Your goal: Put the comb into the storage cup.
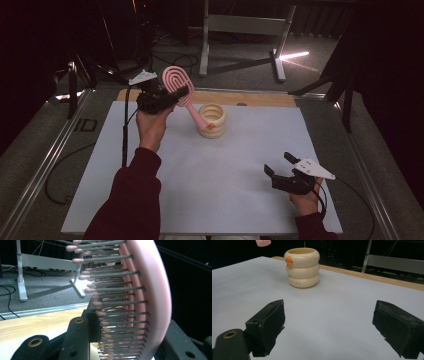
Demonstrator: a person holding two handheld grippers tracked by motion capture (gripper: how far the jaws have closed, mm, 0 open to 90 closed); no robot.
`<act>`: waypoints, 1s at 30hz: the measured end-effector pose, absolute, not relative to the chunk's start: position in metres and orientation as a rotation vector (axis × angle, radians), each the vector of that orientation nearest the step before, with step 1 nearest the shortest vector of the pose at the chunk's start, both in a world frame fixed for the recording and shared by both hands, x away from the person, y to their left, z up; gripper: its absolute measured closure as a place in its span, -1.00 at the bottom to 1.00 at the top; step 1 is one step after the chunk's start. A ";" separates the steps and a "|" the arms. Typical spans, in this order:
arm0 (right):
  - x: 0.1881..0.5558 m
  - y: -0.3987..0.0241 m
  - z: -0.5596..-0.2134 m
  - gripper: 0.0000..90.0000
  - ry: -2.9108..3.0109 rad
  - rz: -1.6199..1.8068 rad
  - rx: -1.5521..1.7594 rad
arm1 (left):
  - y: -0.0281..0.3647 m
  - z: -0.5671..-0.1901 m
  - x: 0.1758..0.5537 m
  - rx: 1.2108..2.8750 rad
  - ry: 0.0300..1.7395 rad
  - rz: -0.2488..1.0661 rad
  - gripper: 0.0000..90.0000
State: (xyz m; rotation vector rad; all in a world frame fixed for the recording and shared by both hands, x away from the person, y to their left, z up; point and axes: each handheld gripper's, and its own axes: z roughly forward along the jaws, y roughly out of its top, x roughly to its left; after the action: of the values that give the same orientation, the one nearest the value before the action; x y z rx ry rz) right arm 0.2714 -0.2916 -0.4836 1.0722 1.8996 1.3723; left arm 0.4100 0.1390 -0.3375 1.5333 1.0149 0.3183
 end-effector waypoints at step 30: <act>0.272 -0.281 -0.487 -0.75 1.924 1.379 1.059 | 0.128 -0.335 0.424 1.539 1.032 0.355 0.41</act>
State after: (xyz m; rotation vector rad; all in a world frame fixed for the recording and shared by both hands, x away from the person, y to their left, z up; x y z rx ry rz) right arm 0.2725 -0.2813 -0.4869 1.0594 1.9244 1.3790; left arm 0.4242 0.1275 -0.3346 1.5389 1.0315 0.3554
